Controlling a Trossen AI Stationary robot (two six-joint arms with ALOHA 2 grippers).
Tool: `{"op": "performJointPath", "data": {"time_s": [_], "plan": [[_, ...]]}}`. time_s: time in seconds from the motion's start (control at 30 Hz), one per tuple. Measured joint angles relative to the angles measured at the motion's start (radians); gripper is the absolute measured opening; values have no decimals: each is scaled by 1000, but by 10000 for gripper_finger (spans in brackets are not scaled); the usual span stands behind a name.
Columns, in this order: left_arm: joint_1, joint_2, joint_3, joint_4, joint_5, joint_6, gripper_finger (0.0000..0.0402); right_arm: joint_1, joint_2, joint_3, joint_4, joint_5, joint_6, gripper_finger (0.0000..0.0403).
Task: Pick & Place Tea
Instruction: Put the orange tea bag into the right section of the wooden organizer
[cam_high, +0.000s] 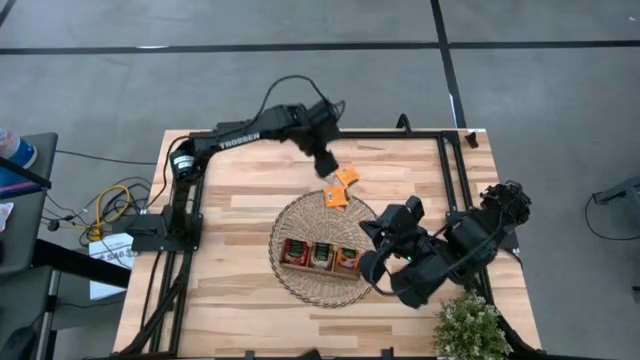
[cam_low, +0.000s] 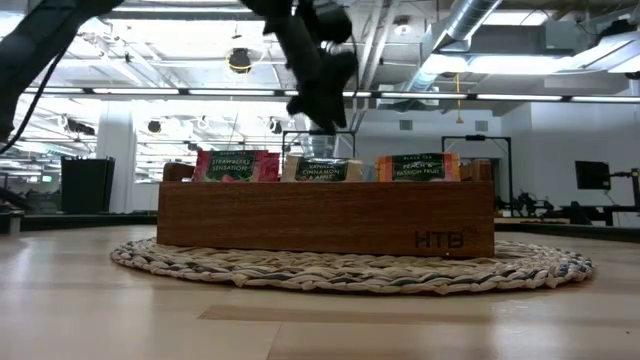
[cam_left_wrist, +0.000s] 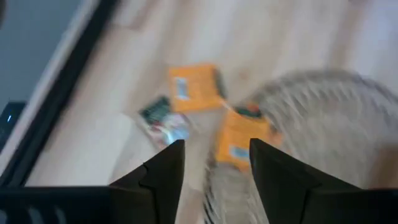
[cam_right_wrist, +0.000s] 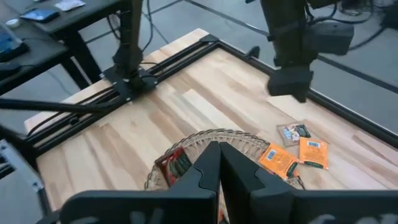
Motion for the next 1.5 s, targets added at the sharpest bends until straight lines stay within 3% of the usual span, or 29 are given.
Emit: {"op": "performJointPath", "data": {"time_s": [0.23,0.43,0.63,0.97,1.17,1.5], "plan": [[85,69,0,31,7,-87,209,-85,0,0,33,-28,-38,0],[119,160,-2,19,-52,-120,213,-141,0,0,68,-62,-78,0],[126,223,-2,60,-29,-149,213,-175,0,0,99,-83,-110,0],[118,294,-1,59,4,-145,213,-190,0,0,129,-88,-132,0],[107,316,-1,79,55,-234,213,-193,0,0,135,-87,-140,0],[109,317,-1,95,35,-313,213,-195,0,0,158,-83,-167,0]]}}
